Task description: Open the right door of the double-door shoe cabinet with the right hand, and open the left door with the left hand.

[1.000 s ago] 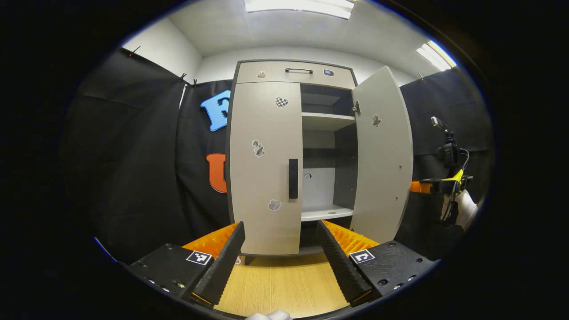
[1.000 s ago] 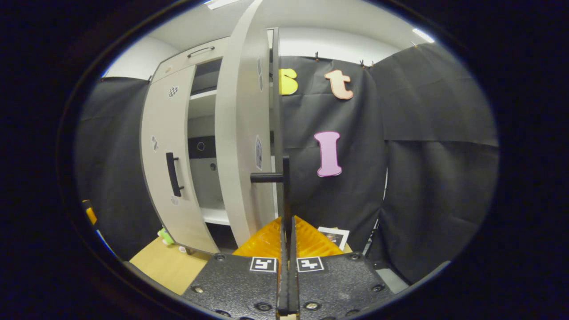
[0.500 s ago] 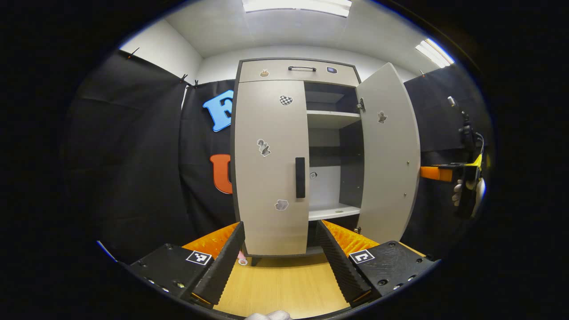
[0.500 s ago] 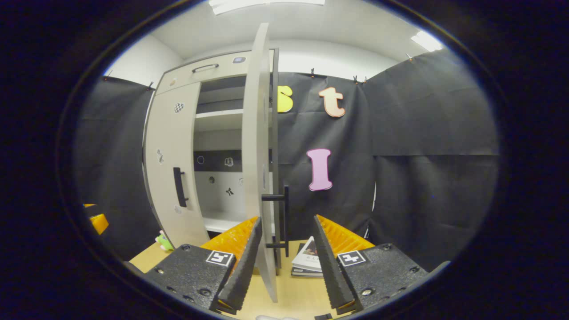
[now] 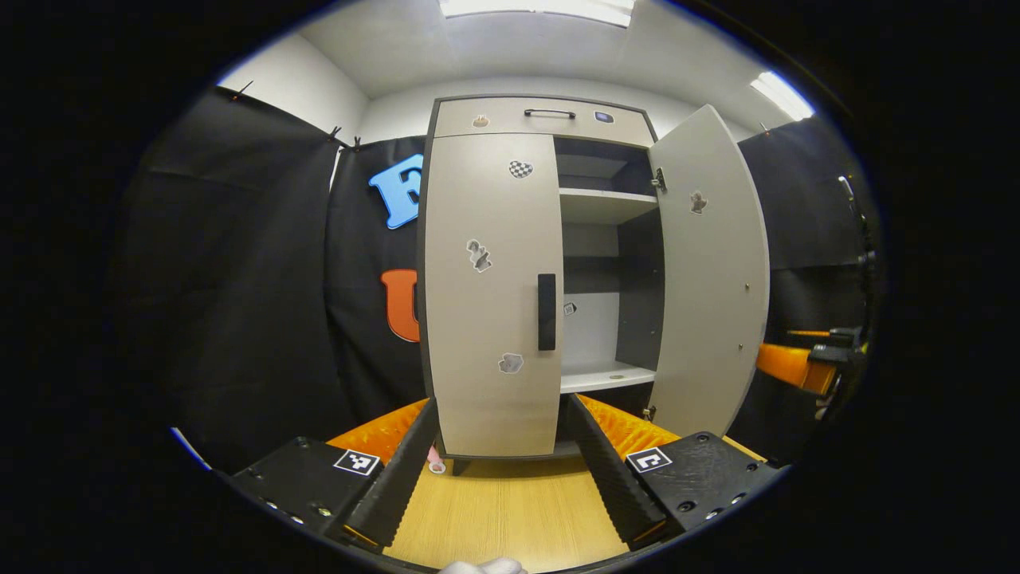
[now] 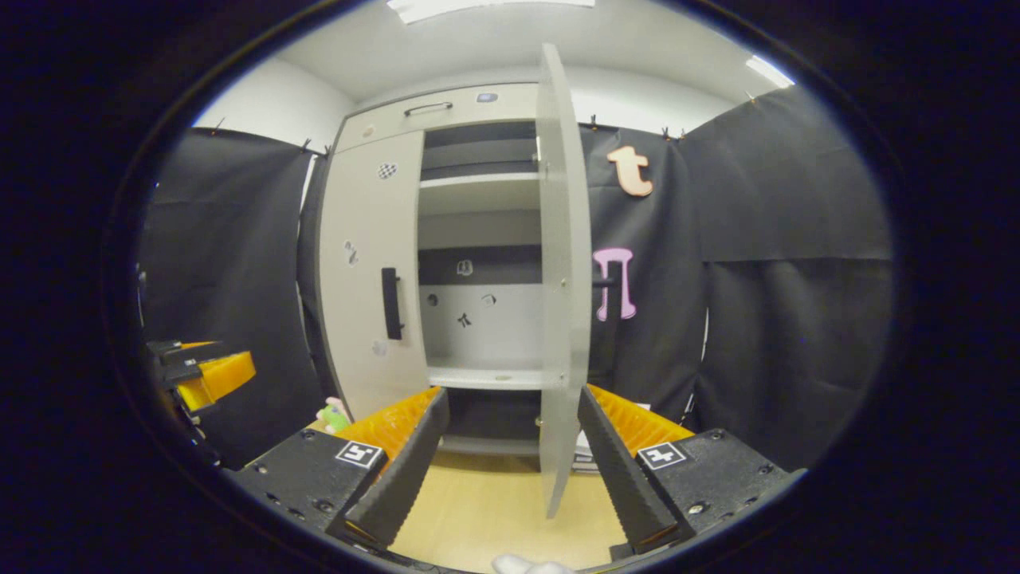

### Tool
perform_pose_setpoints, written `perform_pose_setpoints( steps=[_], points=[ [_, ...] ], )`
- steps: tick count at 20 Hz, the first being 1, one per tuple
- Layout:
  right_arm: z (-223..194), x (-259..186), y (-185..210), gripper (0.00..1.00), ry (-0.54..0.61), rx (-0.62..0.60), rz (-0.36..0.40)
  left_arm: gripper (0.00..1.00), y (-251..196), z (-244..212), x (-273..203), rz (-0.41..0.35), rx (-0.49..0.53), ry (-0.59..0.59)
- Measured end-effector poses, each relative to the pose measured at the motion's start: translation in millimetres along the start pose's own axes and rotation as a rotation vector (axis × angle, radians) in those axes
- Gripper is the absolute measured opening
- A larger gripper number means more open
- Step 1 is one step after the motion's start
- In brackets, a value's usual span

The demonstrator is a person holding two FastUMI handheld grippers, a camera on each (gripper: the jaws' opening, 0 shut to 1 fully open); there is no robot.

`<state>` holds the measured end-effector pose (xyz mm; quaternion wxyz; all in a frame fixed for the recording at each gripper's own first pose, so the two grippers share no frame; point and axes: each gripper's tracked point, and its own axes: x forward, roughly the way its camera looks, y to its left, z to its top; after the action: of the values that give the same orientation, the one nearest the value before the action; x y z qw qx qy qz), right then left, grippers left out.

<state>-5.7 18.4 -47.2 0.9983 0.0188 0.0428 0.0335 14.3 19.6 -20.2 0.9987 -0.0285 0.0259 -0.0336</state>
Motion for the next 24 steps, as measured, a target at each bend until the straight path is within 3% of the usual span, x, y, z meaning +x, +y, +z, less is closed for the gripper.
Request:
perform_pose_setpoints(
  steps=[5,12,24],
  points=[
    [-9,7,16,1.0,0.042,0.016,0.043,0.96,-5,-3,21,-0.002,0.01,0.004],
    [12,5,12,1.0,0.02,-0.022,0.035,0.96,-29,16,88,-0.032,0.017,-0.052],
    [32,0,-38,1.0,-0.007,0.003,-0.087,0.96,-59,31,250,-0.037,0.022,-0.083]
  ],
)
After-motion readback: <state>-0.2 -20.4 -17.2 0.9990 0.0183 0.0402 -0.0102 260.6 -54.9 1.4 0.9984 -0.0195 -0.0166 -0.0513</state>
